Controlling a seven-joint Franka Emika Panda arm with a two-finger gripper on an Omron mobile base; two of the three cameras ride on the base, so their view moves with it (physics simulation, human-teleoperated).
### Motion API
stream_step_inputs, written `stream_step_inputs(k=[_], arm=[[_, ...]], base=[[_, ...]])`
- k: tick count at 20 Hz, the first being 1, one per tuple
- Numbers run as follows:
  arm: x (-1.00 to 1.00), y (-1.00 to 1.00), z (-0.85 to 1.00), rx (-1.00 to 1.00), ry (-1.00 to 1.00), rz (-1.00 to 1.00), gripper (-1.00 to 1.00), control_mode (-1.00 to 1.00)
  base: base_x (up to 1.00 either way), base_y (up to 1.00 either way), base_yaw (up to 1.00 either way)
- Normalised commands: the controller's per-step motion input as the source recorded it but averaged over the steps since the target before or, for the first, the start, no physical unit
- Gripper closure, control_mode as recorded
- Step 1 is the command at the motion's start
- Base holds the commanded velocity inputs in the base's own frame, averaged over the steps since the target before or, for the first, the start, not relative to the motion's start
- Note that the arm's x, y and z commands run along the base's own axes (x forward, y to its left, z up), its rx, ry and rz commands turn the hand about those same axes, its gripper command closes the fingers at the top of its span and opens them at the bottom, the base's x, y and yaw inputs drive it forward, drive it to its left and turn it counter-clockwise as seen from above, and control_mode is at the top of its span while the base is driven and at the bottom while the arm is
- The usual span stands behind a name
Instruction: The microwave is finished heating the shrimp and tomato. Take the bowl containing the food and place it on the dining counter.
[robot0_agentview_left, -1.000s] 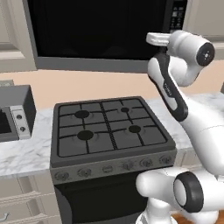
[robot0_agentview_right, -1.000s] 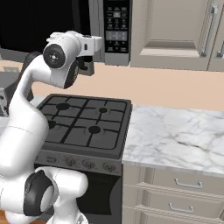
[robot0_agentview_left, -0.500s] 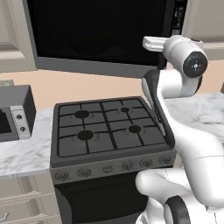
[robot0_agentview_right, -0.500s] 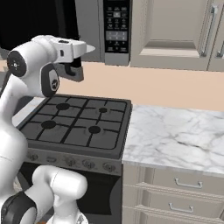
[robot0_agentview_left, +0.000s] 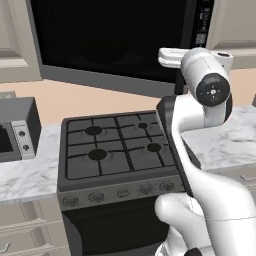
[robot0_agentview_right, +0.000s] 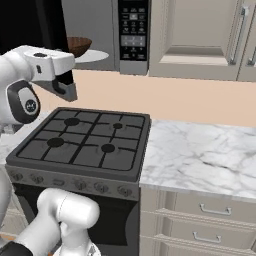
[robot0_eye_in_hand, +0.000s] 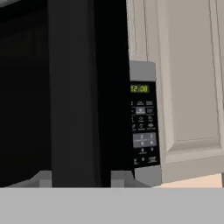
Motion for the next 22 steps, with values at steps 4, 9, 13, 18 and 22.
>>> stream_step_inputs(k=[4, 9, 13, 18, 22], arm=[[-1.00, 0.00, 0.24, -0.02, 0.00, -0.05, -1.00, -1.00], [-0.54, 0.04, 0.03, -0.05, 0.00, 0.01, -1.00, -1.00], [-0.51, -0.21, -0.17, -0.06, 0.00, 0.00, -1.00, -1.00], [-1.00, -0.67, -0.61, -0.12, 0.00, 0.03, -1.00, -1.00], [-1.00, -0.97, -0.11, 0.00, 0.00, 0.09, -1.00, -1.00]], base=[[0.00, 0.00, 0.00], [0.00, 0.00, 0.00], [0.00, 0.00, 0.00], [0.00, 0.00, 0.00], [0.00, 0.00, 0.00]])
